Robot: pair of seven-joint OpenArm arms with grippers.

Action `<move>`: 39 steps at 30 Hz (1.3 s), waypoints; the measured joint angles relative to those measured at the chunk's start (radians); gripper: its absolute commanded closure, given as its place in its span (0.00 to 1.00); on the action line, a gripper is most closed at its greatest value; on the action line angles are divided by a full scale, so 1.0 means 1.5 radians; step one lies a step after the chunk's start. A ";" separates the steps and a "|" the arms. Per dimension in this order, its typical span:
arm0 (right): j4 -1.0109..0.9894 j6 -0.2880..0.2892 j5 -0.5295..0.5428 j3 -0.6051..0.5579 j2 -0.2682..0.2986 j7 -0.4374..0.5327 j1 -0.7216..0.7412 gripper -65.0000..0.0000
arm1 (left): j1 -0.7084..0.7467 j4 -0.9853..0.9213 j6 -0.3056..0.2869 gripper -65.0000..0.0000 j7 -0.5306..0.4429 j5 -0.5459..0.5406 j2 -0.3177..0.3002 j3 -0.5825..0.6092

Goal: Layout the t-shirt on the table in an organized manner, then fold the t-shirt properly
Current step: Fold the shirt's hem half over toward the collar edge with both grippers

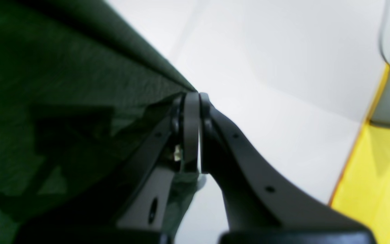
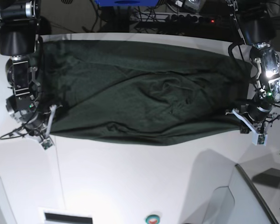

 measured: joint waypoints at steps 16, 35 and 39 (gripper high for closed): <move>0.047 0.002 0.048 0.040 0.004 0.001 -0.067 0.99 | 0.155 0.077 0.000 1.00 -0.002 -0.111 -0.016 -0.066; 0.145 0.001 0.051 0.040 -0.001 -0.025 -0.178 0.99 | 0.217 0.099 -0.001 1.00 -0.006 -0.111 -0.015 -0.071; 0.148 0.001 0.050 0.040 -0.002 -0.027 -0.196 0.99 | 0.225 0.101 -0.001 1.00 -0.005 -0.111 -0.015 -0.071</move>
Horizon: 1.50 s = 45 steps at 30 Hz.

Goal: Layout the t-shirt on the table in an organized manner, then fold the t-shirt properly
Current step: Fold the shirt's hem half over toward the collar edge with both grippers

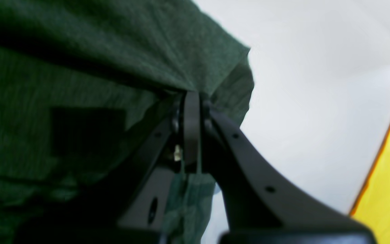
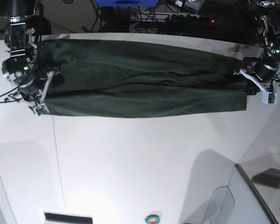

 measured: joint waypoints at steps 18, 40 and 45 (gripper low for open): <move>0.057 0.001 -0.002 0.048 -0.038 -0.012 -0.084 0.99 | 0.013 0.002 0.000 1.00 -0.003 -0.002 -0.002 -0.001; 0.073 0.000 -0.002 0.046 -0.044 -0.010 -0.099 0.99 | 0.020 -0.001 0.000 1.00 -0.003 0.001 -0.019 0.002; 0.069 0.000 -0.001 0.051 -0.044 -0.010 -0.099 0.99 | -0.003 -0.002 0.000 1.00 0.001 0.005 -0.026 0.006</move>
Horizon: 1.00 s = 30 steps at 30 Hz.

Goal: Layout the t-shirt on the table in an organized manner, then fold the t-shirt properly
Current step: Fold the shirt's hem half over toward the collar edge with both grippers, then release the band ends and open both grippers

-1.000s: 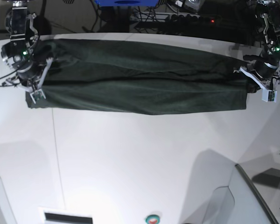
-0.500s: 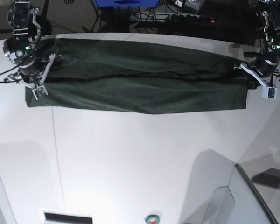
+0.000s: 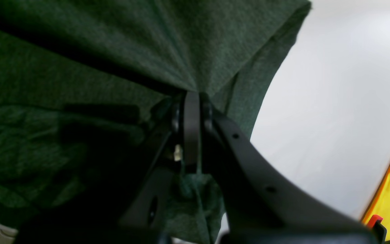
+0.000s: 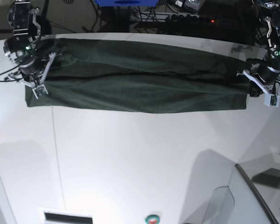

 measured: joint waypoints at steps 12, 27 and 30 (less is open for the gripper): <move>0.000 0.000 -0.001 0.017 0.002 0.000 -0.002 0.99 | 0.003 -0.021 0.000 1.00 -0.001 0.000 -0.001 0.000; 0.001 0.000 -0.005 0.018 -0.012 -0.053 -0.002 0.59 | 0.005 -0.020 0.001 0.82 -0.001 0.000 -0.001 0.028; 0.028 -0.001 -0.001 0.018 -0.013 -0.056 -0.002 0.58 | 0.005 -0.020 0.000 0.51 -0.001 0.002 -0.001 0.027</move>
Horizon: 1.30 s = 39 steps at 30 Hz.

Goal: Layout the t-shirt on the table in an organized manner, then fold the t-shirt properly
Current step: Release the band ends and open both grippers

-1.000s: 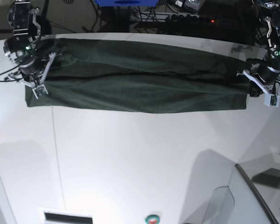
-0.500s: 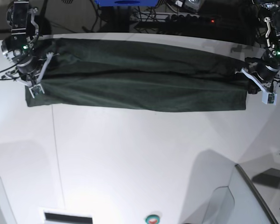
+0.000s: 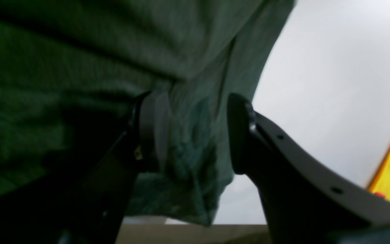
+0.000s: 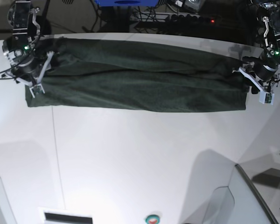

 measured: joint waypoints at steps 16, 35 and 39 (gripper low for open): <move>0.080 0.001 0.002 0.056 -0.030 0.001 -0.002 0.58 | -0.007 -0.067 -0.107 0.19 0.001 -0.135 -0.020 -0.195; 0.080 0.001 0.003 0.053 -0.031 0.003 -0.011 0.58 | -0.139 -0.397 -0.181 0.20 -0.016 -0.183 -0.043 -0.126; 0.080 0.001 0.003 0.053 -0.032 0.003 -0.013 0.58 | -0.161 -0.434 -0.192 0.20 -0.036 -0.137 -0.030 -0.133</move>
